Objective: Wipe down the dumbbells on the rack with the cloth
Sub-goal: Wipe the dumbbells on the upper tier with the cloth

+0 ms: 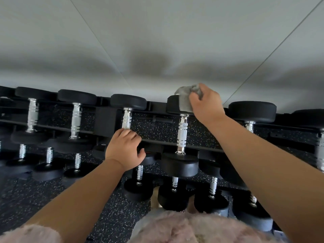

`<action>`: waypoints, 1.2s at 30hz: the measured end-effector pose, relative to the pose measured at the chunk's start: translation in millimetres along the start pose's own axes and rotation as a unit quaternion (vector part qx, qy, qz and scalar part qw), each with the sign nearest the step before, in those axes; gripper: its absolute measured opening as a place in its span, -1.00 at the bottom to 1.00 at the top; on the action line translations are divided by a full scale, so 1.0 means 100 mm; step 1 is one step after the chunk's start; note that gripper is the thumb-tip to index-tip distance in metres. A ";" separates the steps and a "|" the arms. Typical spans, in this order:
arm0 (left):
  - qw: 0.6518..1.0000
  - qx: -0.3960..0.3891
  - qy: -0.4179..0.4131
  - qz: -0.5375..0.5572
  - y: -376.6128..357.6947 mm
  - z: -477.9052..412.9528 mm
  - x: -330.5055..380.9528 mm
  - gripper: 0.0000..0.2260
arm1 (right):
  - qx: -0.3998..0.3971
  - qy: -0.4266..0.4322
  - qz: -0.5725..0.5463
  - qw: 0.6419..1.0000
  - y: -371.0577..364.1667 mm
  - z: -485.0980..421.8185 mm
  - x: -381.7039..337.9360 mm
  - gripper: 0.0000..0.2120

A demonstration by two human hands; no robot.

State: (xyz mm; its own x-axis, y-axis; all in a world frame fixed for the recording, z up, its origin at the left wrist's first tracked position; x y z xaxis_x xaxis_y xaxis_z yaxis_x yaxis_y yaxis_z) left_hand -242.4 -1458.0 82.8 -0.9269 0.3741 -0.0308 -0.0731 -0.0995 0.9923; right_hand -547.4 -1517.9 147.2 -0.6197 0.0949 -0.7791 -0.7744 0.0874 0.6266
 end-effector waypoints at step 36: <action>0.997 -0.049 0.003 0.056 -0.01 0.00 -0.03 -0.64 | -0.146 0.077 0.349 0.922 -0.65 -0.31 -0.71 -0.85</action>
State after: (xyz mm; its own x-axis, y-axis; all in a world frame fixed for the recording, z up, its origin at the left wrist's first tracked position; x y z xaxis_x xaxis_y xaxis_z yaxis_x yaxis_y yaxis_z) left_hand -239.1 -1458.9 82.0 -0.9336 0.3496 0.0786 -0.0041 -0.2296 0.9733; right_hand -456.8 -1561.6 161.5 -0.9739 -0.1169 -0.1943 -0.1662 -0.2149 0.9624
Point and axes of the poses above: each hand's wrist, its own z-axis away from the middle knuckle, its own y-axis out of the back of the hand, x = y × z, the point moved 7 cm from there along -z, towards the middle knuckle, and after that the axes turned 12 degrees about y, right-handed, at the moved point
